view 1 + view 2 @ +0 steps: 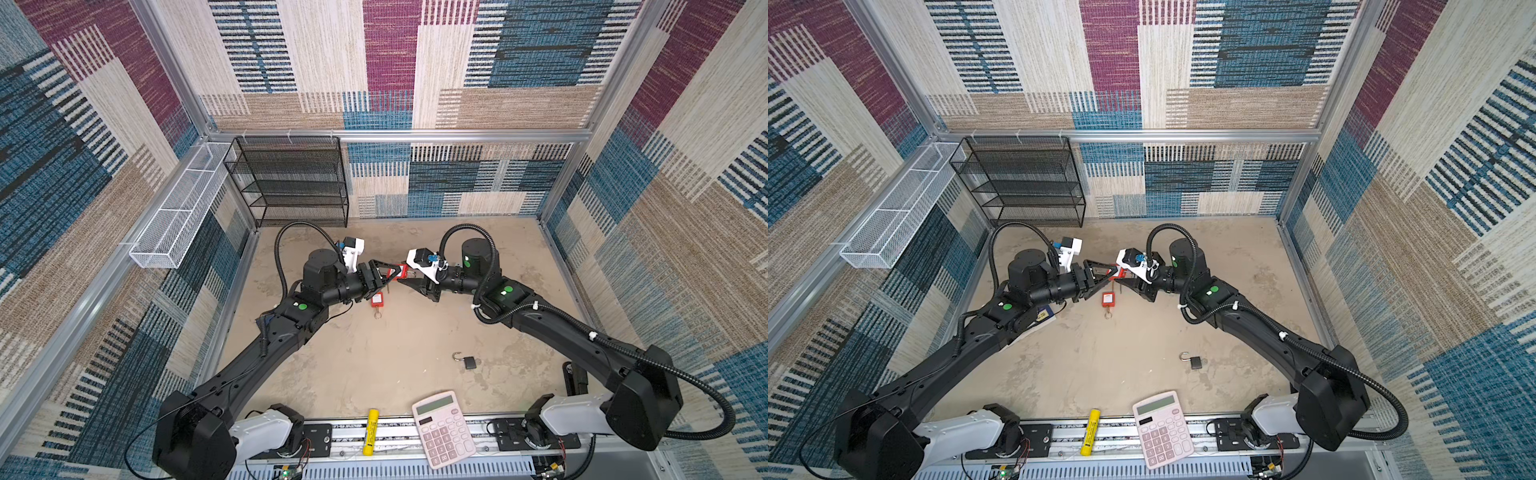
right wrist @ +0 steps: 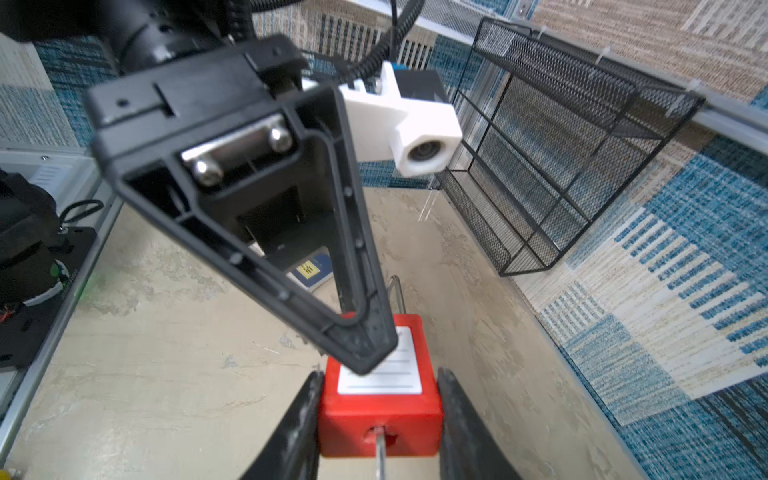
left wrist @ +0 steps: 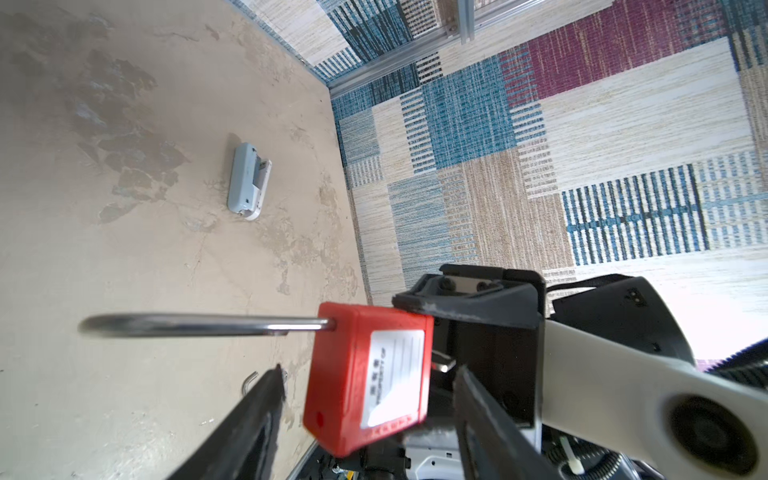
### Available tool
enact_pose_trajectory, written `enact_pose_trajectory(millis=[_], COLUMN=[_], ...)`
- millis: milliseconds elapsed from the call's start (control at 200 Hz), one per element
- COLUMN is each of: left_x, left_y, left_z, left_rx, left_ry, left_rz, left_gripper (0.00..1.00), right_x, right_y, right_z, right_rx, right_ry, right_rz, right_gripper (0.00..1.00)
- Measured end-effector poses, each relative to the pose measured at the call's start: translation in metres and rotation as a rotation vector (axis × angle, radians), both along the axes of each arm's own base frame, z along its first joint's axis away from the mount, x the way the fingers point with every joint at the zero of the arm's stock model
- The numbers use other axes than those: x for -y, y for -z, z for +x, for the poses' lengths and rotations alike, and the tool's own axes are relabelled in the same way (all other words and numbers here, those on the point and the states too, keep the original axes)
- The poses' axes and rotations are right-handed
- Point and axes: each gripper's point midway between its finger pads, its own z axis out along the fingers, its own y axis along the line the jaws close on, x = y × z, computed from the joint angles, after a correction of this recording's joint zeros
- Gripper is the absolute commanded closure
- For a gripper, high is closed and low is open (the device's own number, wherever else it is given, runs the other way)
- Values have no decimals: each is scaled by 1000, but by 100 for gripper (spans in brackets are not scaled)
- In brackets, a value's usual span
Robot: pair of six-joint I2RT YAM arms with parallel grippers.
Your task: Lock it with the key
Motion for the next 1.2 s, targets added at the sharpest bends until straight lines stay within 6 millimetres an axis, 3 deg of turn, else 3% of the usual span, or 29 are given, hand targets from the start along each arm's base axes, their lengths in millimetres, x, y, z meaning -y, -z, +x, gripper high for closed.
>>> enact_pose_trajectory(millis=[215,361,551,621,691,786,942,1037,1202], left_x=[3,3,-1,-2,-2,-3,-1,1,-2], left_y=[-16,-29,-34,-38,-39,-40,-42,-42,-44], left_z=[-2,-2,-1,0,0,0,0,1,6], left_rx=[29,52,55,68,66,67,76,80,143], left_ry=[20,17,-1,-11,-12,-16,-8,1,-22], left_rz=[-45,-68,-80,-85,-89,-90,-89,-85,-69], left_gripper=[40,51,77,94,100,100,100,100,100], right_x=[-3,-4,-4,-4,-3,-3,-2,3,22], right_y=[-14,-20,-27,-25,-25,-25,-26,-31,-53], right_z=[-7,-10,-10,-10,-9,-9,-10,-11,-11], right_rx=[-9,-6,13,-2,1,0,20,33,58], right_ry=[-45,-67,-74,-69,-66,-66,-66,-57,-5], right_rz=[78,115,142,142,140,140,131,132,171], right_gripper=[73,73,72,71,64,56,17,10,7])
